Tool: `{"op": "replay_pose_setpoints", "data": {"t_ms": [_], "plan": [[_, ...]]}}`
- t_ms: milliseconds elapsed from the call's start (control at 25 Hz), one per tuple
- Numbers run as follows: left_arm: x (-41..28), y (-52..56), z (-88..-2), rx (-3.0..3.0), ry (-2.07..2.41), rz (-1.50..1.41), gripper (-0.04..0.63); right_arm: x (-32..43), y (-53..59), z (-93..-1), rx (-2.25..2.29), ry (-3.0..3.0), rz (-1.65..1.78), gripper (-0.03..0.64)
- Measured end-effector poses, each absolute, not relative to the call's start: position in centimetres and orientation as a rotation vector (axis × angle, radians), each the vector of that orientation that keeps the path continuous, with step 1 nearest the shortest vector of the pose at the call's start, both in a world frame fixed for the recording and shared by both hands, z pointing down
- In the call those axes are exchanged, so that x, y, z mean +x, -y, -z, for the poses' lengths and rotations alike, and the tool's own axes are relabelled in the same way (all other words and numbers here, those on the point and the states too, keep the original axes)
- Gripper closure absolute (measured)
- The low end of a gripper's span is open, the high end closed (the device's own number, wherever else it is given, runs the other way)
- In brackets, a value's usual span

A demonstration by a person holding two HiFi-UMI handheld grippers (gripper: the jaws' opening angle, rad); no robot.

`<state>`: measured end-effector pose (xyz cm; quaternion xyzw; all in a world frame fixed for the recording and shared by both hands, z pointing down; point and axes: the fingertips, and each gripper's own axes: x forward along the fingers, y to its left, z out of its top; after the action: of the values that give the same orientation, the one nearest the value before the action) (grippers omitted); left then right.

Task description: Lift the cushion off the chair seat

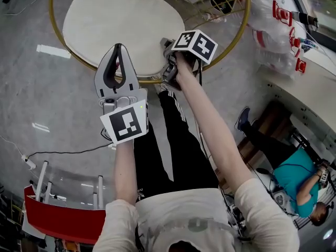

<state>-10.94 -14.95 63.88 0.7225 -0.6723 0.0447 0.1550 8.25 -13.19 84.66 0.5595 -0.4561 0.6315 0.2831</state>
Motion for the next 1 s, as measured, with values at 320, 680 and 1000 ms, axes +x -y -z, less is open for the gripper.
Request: {"op": "replay_pose_setpoints", "data": {"t_ms": [320, 680, 1000], "plan": [[-11.9, 15.3, -64.4, 2.046, 1.932, -0.123, 0.58, 9.0, 13.4, -83.5, 1.345, 1.177, -1.516, 0.391], [-12.1, 15.0, -64.1, 1.993, 1.936, -0.052, 0.58, 9.8, 12.7, -82.5, 1.367, 1.152, -1.507, 0.454], [-13.3, 14.9, -65.4, 1.969, 1.94, -0.079, 0.58, 9.6, 13.1, -83.2, 1.362, 1.131, -1.702, 0.454]]}}
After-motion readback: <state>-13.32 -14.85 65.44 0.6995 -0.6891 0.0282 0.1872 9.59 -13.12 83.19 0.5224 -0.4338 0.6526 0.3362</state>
